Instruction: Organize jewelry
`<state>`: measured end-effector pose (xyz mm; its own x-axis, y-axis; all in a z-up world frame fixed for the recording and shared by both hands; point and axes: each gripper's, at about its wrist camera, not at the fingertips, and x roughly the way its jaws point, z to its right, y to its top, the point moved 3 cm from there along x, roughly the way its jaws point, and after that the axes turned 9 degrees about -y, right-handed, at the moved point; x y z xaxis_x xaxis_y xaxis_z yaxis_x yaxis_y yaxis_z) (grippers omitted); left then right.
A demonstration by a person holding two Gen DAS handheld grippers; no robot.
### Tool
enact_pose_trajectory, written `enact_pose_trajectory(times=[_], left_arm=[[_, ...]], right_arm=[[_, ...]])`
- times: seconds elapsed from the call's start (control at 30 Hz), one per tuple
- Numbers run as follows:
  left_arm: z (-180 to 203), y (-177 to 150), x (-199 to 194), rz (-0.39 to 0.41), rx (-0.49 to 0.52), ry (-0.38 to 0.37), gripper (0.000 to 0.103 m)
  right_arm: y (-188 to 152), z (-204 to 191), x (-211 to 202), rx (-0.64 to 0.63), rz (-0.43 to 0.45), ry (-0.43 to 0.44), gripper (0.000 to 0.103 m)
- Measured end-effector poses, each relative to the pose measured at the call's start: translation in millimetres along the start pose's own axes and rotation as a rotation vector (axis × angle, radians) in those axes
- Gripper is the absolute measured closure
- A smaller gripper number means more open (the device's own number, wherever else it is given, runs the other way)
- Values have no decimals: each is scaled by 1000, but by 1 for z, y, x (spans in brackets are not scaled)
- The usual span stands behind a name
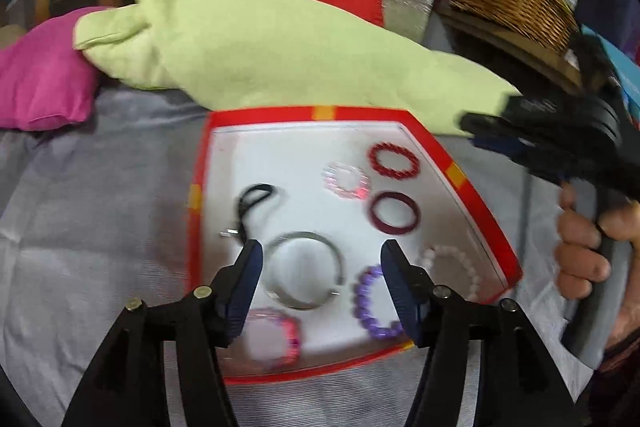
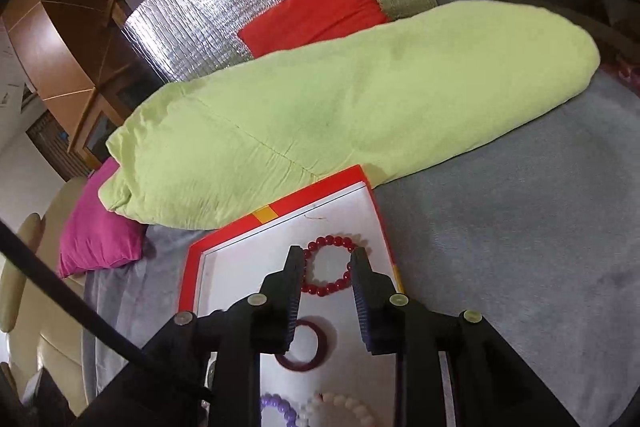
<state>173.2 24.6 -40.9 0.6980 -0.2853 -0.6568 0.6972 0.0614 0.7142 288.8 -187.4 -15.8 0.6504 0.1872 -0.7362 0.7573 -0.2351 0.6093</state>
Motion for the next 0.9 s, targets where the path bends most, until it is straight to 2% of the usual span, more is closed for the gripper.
enact_pose_trajectory(times=[0.13, 0.3, 0.4, 0.43, 0.47, 0.73, 0.9], left_arm=[[-18, 1, -16, 28, -14, 59, 32], [-36, -3, -26, 16, -28, 135, 27], [-44, -8, -33, 8, -40, 169, 27], [-45, -10, -36, 6, -43, 181, 27], [-44, -12, -37, 2, -42, 186, 27], [-32, -34, -64, -8, 12, 231, 24], [-28, -42, -79, 8, -8, 251, 23]], right_arm=[[-3, 3, -17, -6, 6, 3, 77], [-18, 0, -35, -62, -5, -15, 76], [-31, -3, -48, -111, -9, -28, 65], [-37, -4, -54, -128, -10, -32, 54], [-42, -4, -59, -142, -11, -31, 48], [-84, -10, -93, -276, -14, -120, 48], [-109, -10, -116, -334, 8, -149, 46]])
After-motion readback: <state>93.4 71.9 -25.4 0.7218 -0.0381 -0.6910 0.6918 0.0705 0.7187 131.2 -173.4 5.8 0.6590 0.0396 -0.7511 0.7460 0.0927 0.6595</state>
